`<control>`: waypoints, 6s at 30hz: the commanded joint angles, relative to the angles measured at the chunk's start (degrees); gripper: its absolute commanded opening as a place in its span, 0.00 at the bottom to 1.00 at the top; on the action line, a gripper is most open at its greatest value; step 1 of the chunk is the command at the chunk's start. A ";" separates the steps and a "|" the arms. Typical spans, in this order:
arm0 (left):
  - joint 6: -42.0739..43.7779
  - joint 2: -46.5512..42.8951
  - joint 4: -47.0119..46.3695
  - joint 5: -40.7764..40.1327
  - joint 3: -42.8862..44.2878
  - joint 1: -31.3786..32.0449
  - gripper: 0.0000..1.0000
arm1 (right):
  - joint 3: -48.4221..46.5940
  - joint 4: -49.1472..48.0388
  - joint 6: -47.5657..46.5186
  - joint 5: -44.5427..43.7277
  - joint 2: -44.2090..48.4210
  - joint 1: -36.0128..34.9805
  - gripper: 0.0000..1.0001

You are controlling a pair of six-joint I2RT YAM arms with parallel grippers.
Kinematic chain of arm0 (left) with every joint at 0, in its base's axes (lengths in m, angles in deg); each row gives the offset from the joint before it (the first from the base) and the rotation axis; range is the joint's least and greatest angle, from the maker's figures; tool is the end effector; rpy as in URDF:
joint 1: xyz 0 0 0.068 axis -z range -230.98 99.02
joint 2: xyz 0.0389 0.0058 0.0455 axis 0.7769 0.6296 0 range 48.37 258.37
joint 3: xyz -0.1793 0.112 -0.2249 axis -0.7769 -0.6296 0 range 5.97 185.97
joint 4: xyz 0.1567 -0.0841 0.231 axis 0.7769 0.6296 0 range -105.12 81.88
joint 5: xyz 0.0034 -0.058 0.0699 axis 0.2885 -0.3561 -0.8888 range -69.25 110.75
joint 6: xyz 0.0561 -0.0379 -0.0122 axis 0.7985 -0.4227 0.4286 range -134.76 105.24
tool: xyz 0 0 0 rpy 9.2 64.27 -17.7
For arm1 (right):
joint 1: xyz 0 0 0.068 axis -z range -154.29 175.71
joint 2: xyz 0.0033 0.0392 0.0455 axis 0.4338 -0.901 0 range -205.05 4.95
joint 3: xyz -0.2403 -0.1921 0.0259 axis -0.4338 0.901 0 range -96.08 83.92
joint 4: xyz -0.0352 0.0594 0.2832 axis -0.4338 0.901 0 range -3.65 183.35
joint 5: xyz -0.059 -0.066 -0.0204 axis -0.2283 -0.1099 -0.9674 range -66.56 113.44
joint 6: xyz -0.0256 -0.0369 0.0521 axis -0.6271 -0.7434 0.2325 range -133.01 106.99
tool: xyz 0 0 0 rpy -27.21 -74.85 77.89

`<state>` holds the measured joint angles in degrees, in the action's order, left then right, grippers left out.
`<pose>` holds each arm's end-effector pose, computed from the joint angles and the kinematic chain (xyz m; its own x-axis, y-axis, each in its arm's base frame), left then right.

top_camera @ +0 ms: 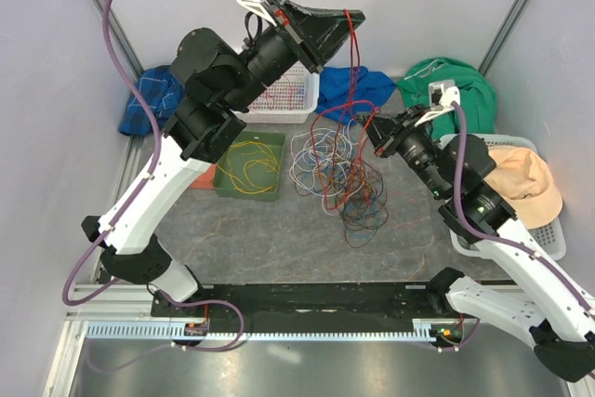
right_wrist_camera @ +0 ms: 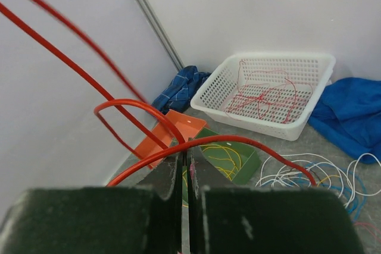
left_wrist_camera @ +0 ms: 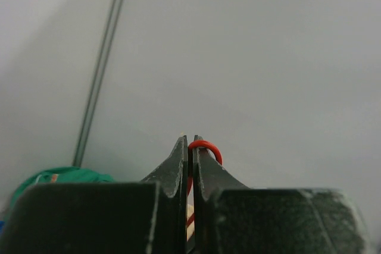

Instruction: Untangle the cables

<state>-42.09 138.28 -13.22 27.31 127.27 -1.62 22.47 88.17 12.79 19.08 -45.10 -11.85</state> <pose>0.2148 -0.2599 0.6734 -0.0911 -0.5942 -0.7991 0.8744 0.3363 -0.3497 0.1721 0.1269 0.4792 -0.1198 0.4552 -0.8823 -0.5512 0.7086 0.4405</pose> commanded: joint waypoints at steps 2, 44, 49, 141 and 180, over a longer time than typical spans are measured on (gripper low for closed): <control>-6.06 0.00 1.71 4.51 3.51 0.73 0.02 | 3.79 -4.28 -2.69 1.81 -2.25 0.12 0.00; 22.14 -10.02 -16.36 -26.35 -25.39 -8.40 0.02 | -17.80 -15.44 -1.54 2.17 -33.35 1.00 0.00; 25.48 -7.38 -34.00 -23.54 -31.02 -14.46 0.02 | -25.11 -20.88 -1.63 4.17 -42.57 4.07 0.00; 9.31 28.30 -63.32 -17.65 -5.02 -36.97 0.02 | -19.06 -38.73 0.19 24.31 -61.14 4.15 0.57; 9.92 33.50 -41.04 -29.83 -14.26 -39.08 1.00 | -20.29 -39.81 5.14 24.85 -66.86 5.84 0.72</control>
<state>-34.55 181.66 -57.24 4.30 111.14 -40.41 4.81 46.95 20.79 45.53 -113.99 -4.88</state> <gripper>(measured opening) 0.993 0.722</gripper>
